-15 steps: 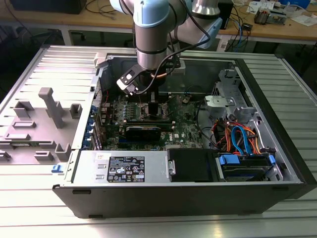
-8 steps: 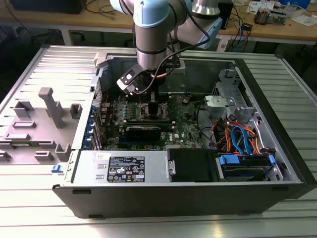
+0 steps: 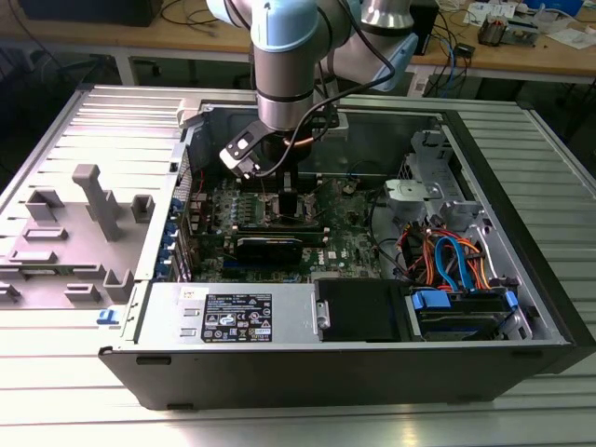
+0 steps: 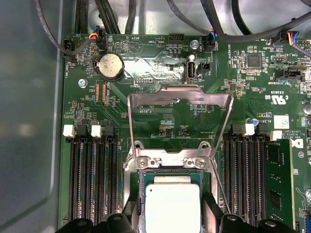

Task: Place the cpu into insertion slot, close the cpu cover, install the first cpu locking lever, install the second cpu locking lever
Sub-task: 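Place the cpu into insertion slot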

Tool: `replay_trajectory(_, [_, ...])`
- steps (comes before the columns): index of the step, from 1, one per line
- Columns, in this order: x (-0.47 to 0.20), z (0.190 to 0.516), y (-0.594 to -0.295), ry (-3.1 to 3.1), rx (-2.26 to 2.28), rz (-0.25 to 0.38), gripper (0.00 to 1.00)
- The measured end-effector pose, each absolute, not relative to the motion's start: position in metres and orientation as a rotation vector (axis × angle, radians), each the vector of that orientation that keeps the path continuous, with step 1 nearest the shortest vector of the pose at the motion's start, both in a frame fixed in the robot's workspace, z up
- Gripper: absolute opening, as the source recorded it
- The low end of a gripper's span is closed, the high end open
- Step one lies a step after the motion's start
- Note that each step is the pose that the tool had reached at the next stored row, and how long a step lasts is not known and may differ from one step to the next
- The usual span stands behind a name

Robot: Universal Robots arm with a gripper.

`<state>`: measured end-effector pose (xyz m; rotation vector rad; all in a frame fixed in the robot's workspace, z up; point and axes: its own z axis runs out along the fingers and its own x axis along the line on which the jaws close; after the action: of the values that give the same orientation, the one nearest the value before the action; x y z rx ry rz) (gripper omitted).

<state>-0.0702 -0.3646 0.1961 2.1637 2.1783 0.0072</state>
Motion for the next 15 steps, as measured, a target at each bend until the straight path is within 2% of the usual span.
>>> replay_trajectory(9, [-0.0701,0.1962,-0.3646,2.178,2.163,0.007,0.62])
replay_trajectory(10, [-0.0701,0.1961,-0.3646,2.178,2.164,0.007,0.63])
replay_trajectory(11, [-0.0701,0.1961,-0.3646,2.178,2.164,0.007,0.68])
replay_trajectory(15, [-0.0707,0.1961,-0.3635,2.177,2.165,0.007,0.68])
